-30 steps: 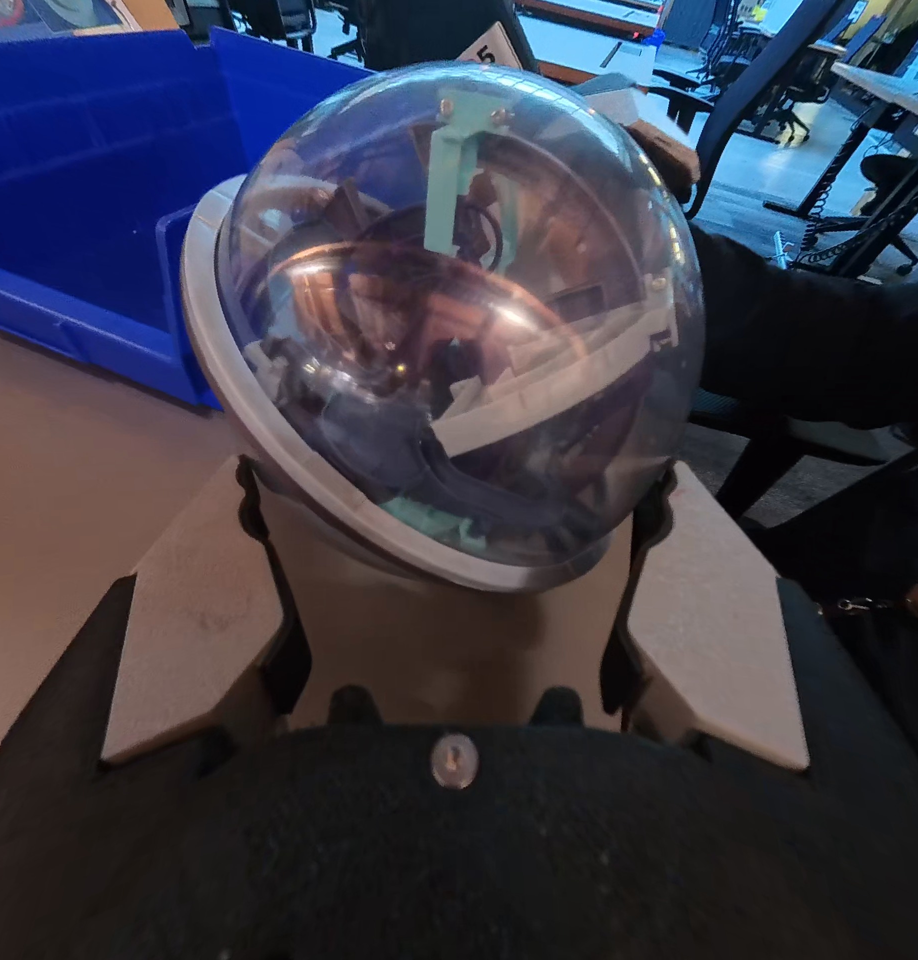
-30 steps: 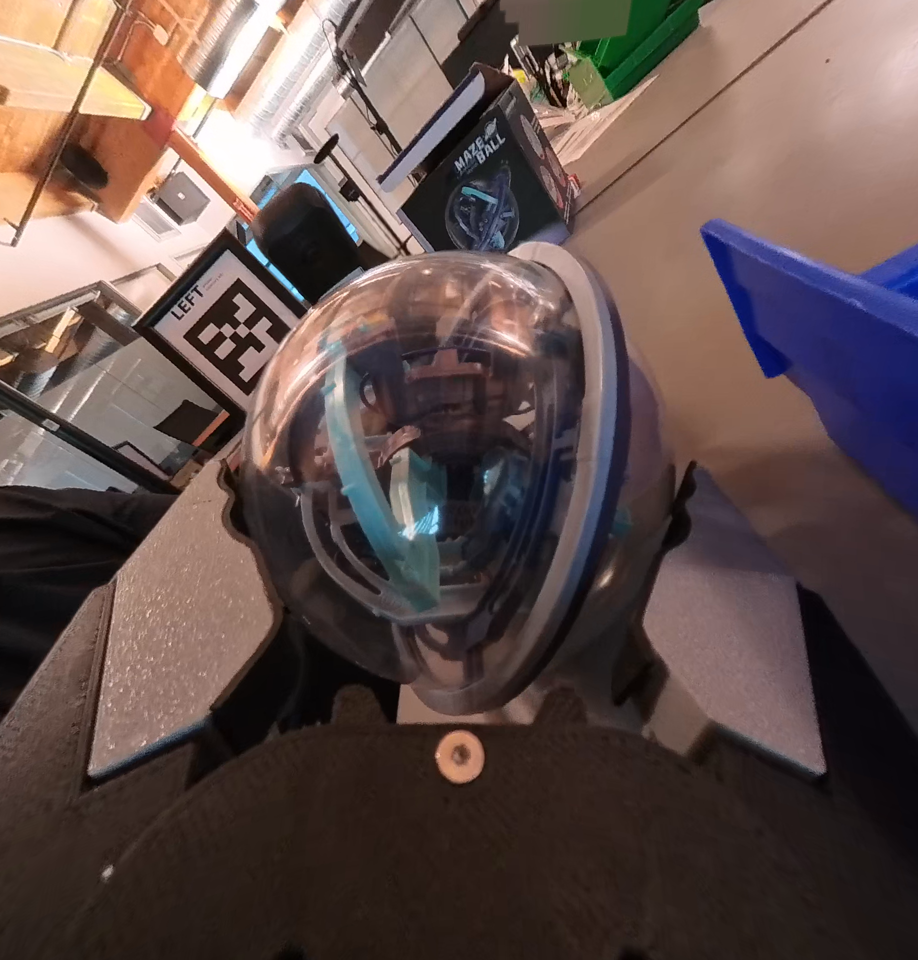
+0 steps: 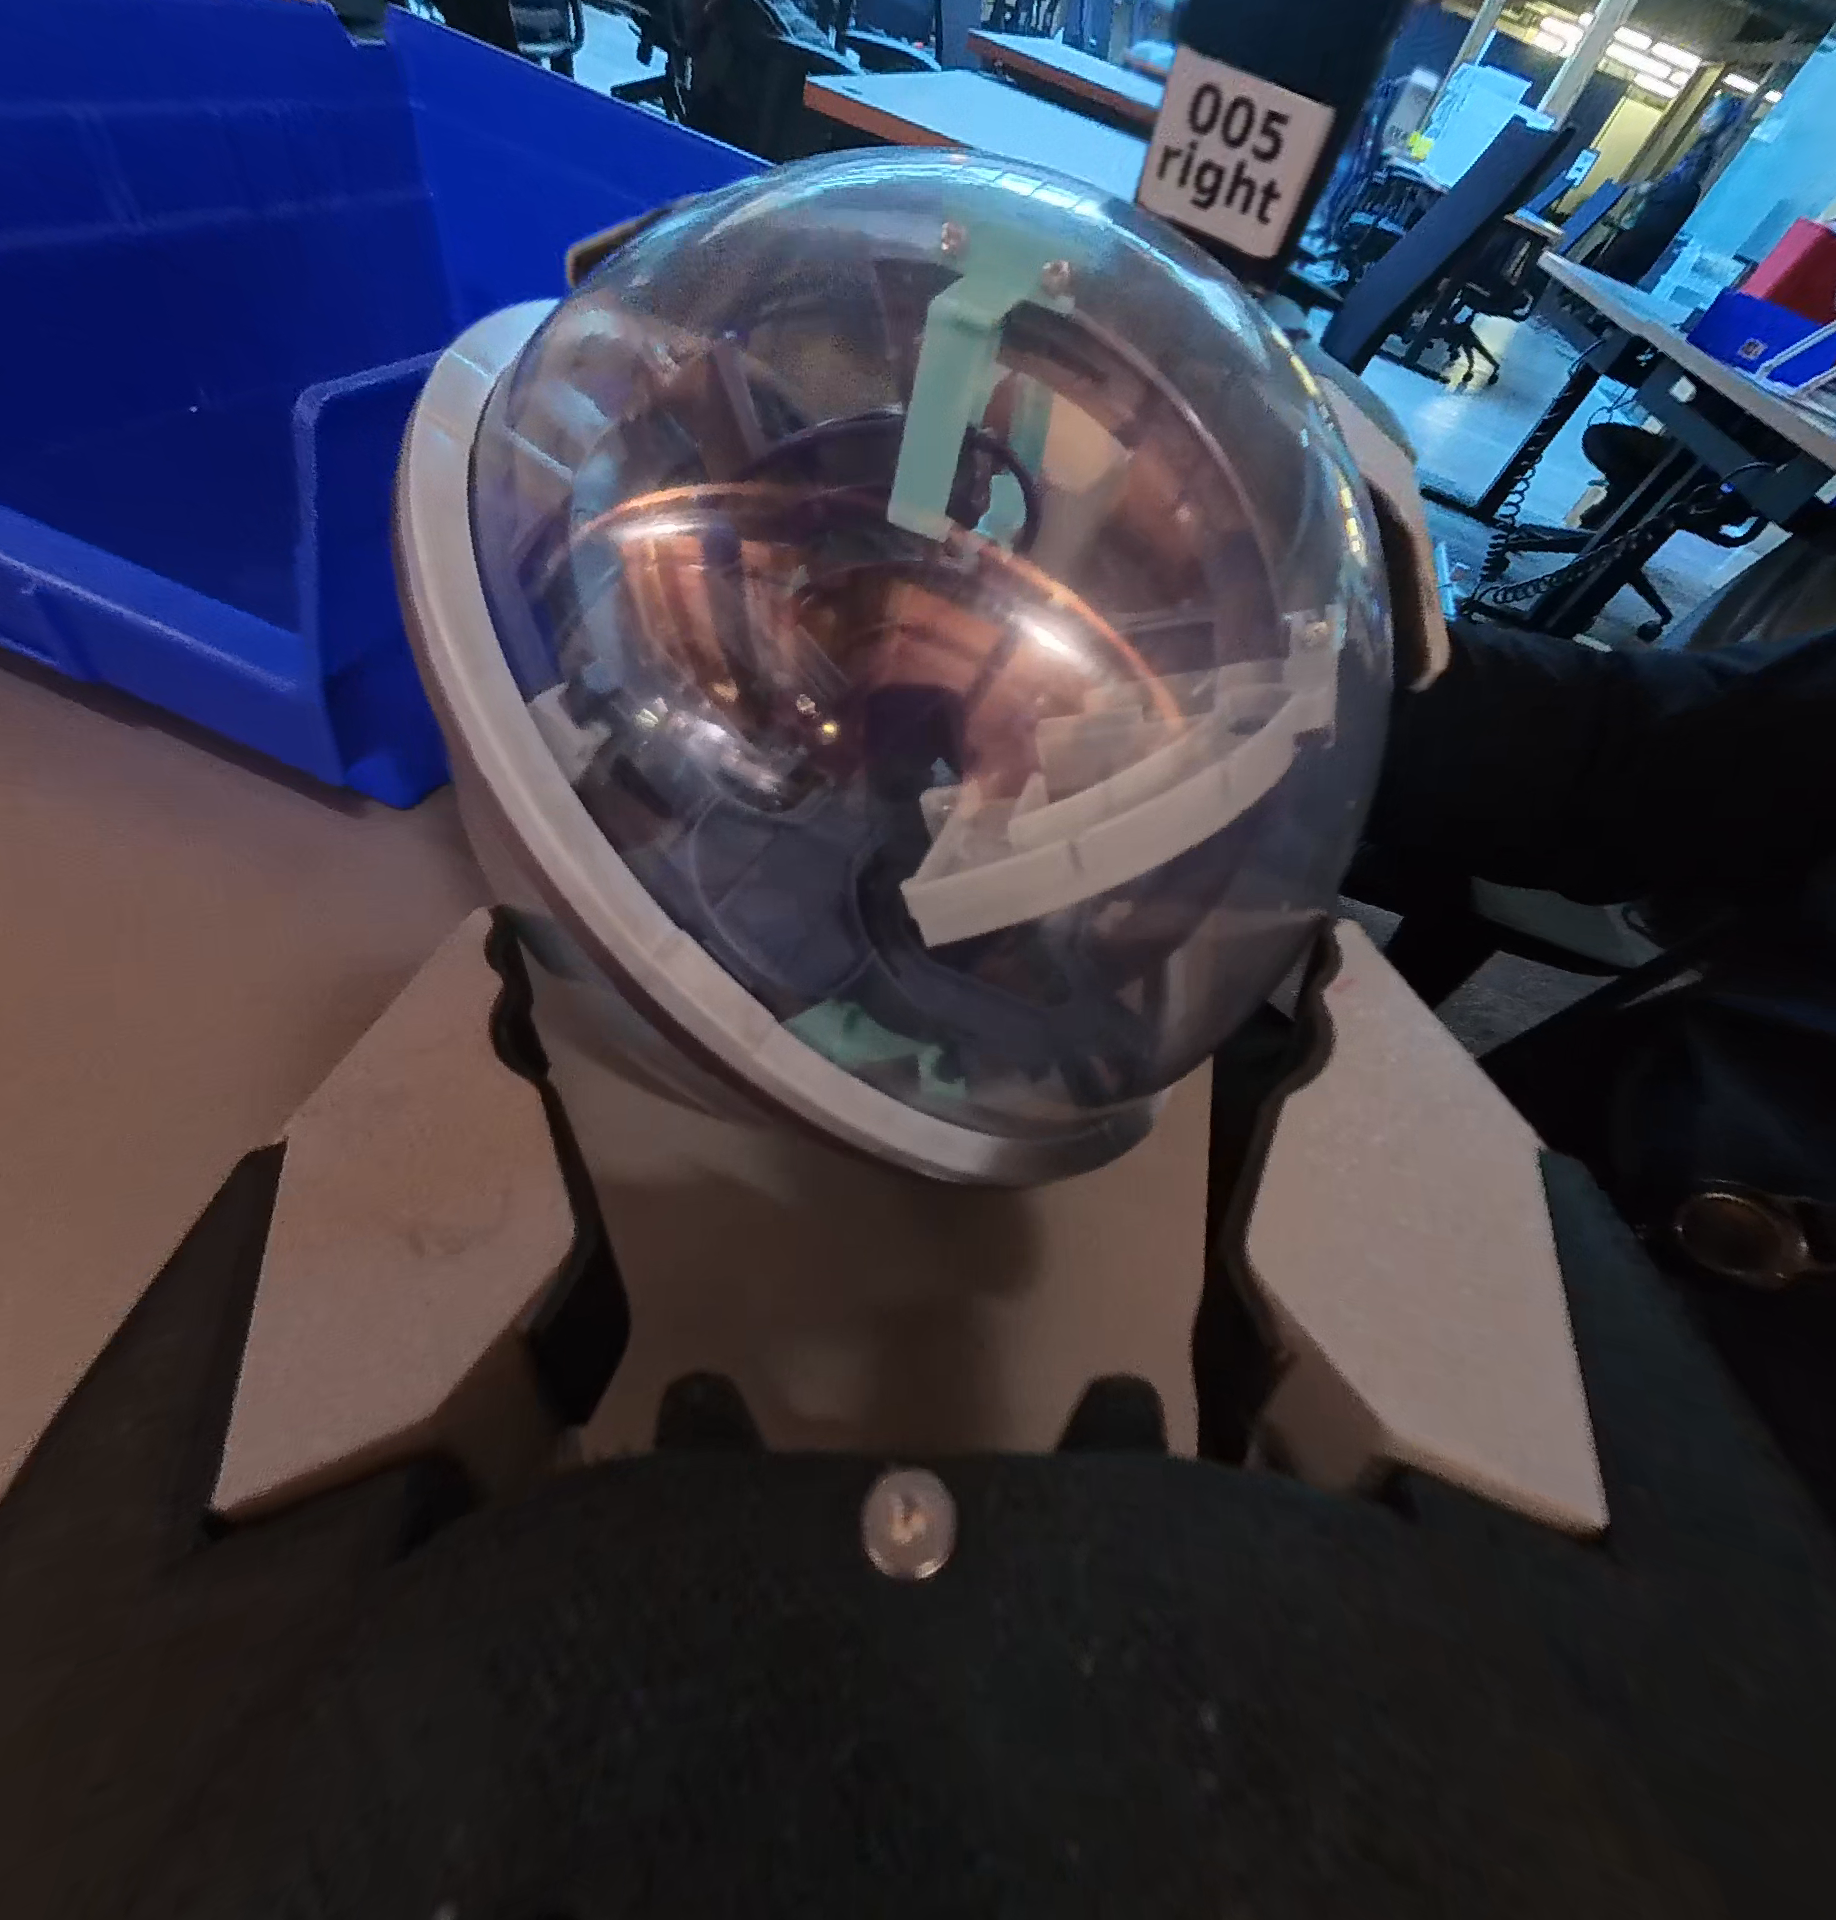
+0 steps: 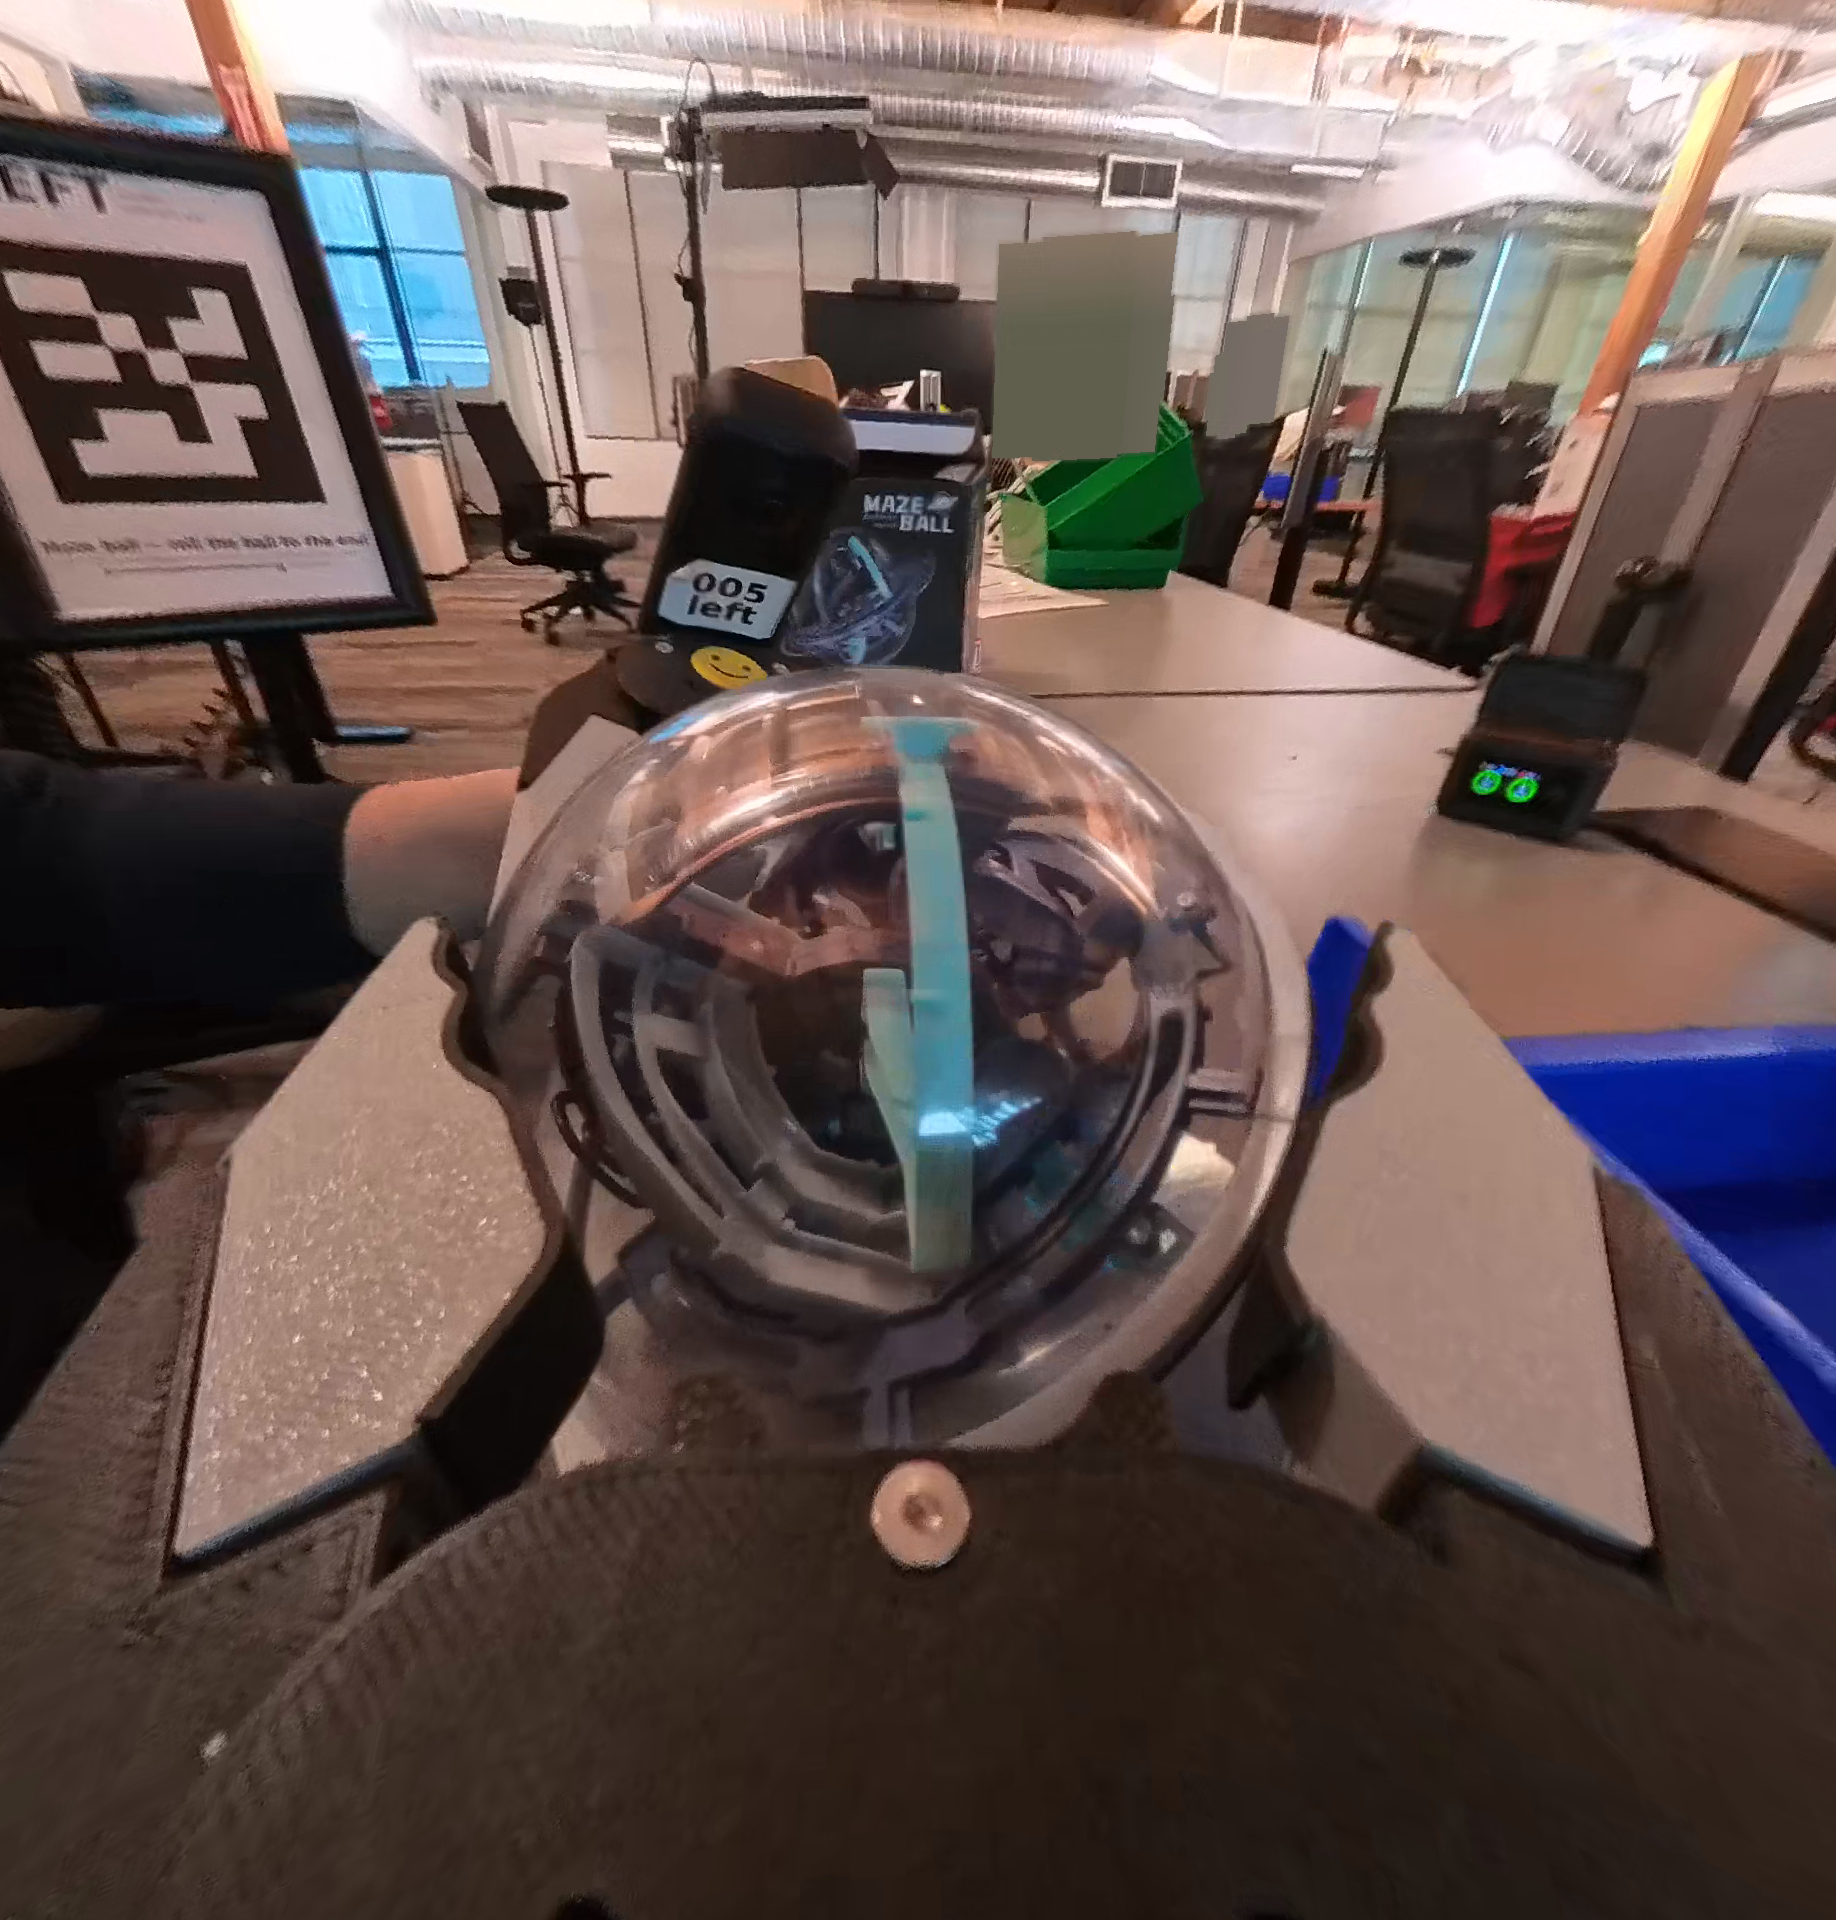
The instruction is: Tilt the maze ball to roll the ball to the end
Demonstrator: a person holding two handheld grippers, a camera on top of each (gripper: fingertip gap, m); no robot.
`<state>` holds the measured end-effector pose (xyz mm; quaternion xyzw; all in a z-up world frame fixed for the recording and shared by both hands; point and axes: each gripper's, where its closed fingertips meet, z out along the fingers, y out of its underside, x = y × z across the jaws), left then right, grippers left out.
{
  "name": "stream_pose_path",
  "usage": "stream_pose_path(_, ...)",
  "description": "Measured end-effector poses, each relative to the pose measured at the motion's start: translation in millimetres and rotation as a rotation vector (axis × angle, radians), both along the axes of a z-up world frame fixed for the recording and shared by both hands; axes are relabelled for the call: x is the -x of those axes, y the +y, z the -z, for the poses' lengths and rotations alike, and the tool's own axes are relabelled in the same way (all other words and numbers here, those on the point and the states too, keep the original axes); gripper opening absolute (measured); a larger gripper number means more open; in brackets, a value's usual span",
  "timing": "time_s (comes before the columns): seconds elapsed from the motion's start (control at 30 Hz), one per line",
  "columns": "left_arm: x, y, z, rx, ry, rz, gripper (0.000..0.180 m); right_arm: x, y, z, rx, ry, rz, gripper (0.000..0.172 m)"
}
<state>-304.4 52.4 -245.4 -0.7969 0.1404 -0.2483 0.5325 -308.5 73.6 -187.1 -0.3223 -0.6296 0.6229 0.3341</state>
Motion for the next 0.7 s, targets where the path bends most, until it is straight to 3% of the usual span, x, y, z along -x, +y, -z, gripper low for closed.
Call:
stream_pose_path(0.1, -1, 0, -1, -0.005, -0.002, 0.002, 0.141, -2, -9, 6, -0.076, 0.008, -0.026, 0.157)
stream_pose_path(0.33, 5, -4, -10, -0.046, -0.057, 0.005, 0.132, -4, -3, 14, -0.064, -0.066, -0.06, 0.157)
stream_pose_path(0.7, 3, -4, -4, 0.014, -0.089, 0.027, 0.139, -2, -5, 15, -0.077, -0.114, -0.08, 0.156)
